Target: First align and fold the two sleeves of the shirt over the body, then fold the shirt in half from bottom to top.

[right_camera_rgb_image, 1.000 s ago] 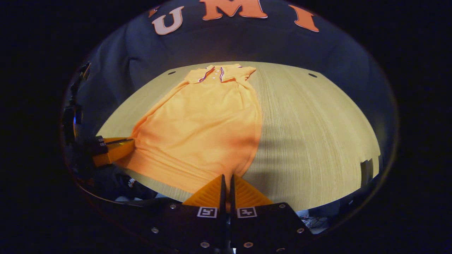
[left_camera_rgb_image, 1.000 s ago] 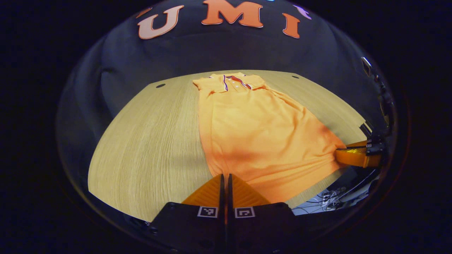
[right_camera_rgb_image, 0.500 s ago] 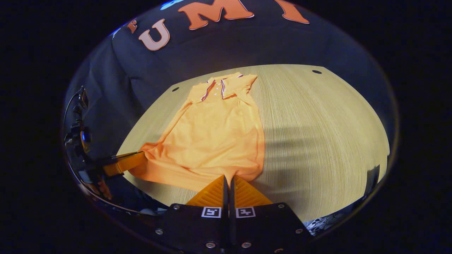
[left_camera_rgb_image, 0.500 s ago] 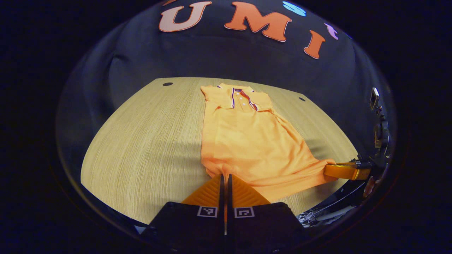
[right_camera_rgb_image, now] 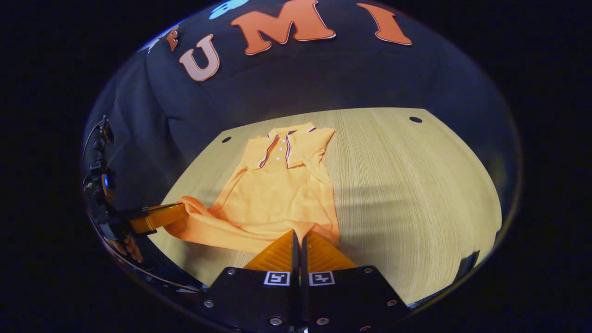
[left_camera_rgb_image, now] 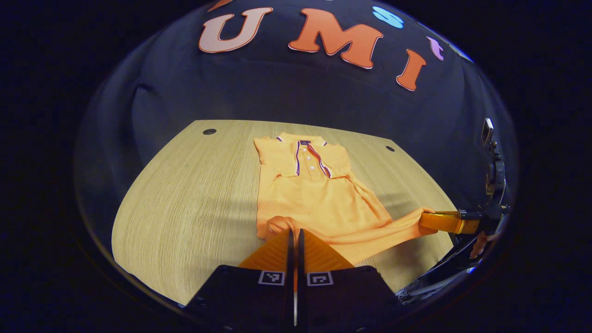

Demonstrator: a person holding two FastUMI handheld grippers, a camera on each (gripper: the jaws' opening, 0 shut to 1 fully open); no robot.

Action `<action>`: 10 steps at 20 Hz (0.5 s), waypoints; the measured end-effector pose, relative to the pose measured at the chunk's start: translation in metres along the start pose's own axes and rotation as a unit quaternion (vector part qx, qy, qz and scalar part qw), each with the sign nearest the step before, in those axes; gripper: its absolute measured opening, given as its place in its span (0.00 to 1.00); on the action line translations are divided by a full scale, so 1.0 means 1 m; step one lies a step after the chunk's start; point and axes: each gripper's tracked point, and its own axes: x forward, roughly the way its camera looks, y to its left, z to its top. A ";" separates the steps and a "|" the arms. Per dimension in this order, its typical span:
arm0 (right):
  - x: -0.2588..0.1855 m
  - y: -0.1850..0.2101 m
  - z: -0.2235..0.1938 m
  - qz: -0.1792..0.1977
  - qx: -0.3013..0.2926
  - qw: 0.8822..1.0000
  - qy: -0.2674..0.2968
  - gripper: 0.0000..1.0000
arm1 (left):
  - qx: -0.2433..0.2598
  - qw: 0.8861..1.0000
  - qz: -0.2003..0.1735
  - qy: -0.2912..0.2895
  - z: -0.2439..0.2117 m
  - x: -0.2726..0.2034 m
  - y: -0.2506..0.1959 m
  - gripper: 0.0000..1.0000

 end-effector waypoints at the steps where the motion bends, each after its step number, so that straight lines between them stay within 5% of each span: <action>1: 0.003 -0.001 0.009 -0.001 0.001 1.000 -0.004 0.01 | -0.004 1.000 -0.003 -0.002 0.009 0.006 0.001 0.03; 10: 0.051 0.001 0.076 -0.023 0.007 1.000 -0.020 0.01 | 0.015 0.999 -0.028 -0.012 0.079 0.055 0.012 0.03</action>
